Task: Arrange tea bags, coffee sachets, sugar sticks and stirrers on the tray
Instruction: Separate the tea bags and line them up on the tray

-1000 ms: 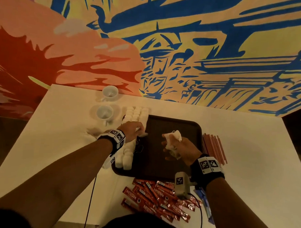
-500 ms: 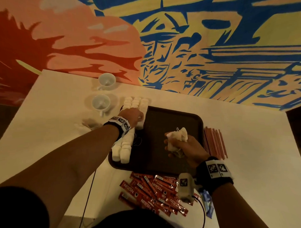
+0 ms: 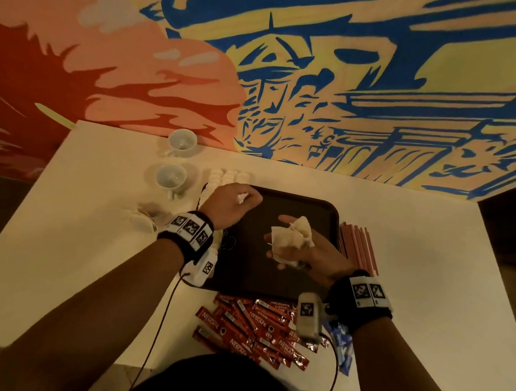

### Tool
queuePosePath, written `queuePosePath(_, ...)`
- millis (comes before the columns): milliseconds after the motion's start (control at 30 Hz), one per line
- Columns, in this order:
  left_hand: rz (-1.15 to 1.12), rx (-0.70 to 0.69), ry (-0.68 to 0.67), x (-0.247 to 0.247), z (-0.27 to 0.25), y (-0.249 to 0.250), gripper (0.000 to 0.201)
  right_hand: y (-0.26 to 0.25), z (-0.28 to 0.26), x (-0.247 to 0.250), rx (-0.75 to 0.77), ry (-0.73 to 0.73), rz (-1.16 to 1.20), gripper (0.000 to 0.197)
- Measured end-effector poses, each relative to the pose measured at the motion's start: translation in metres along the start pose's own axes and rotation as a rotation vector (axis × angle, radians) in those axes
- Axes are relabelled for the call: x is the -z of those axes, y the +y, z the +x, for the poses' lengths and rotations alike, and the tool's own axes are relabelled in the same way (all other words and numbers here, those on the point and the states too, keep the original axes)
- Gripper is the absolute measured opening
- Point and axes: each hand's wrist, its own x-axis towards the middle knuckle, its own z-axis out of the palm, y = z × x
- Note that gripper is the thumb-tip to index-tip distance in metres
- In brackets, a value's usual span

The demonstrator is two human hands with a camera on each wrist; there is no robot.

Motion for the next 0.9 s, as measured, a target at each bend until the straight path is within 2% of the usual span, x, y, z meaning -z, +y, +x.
queuePosePath(133, -0.356, -0.079, -0.156, 0.014, -0.047, 0.059, 0.024, -0.007, -0.007, -0.008, 0.045, -0.001, -0.084, 0.084)
queuePosePath(233, -0.349, -0.091, -0.203, 0.013, -0.067, 0.074, 0.026, -0.011, -0.012, -0.015, 0.108, -0.031, -0.093, 0.073)
queuePosePath(333, -0.248, -0.099, -0.133, 0.007, -0.080, 0.077, 0.021, -0.018, -0.028, -0.020, 0.133, -0.138, -0.010, 0.051)
queuePosePath(400, -0.250, -0.073, -0.072, 0.006, -0.089, 0.081, 0.017, -0.022, -0.039, -0.022, 0.101, -0.172, 0.142, 0.044)
queuePosePath(567, -0.472, 0.050, -0.033, 0.007, -0.110, 0.093, 0.005, -0.029, -0.055, -0.023, 0.064, -0.157, 0.327, 0.062)
queuePosePath(667, -0.690, 0.123, 0.045, 0.011, -0.121, 0.104, 0.008, -0.036, -0.063, -0.021, 0.059, -0.165, 0.271, 0.062)
queuePosePath(767, -0.799, 0.161, 0.179, 0.016, -0.126, 0.113, 0.010, -0.041, -0.070, -0.017, 0.081, -0.222, 0.145, 0.047)
queuePosePath(900, -0.682, 0.167, 0.288, 0.017, -0.127, 0.117, 0.009, -0.045, -0.074, -0.018, 0.121, -0.149, 0.067, 0.037)
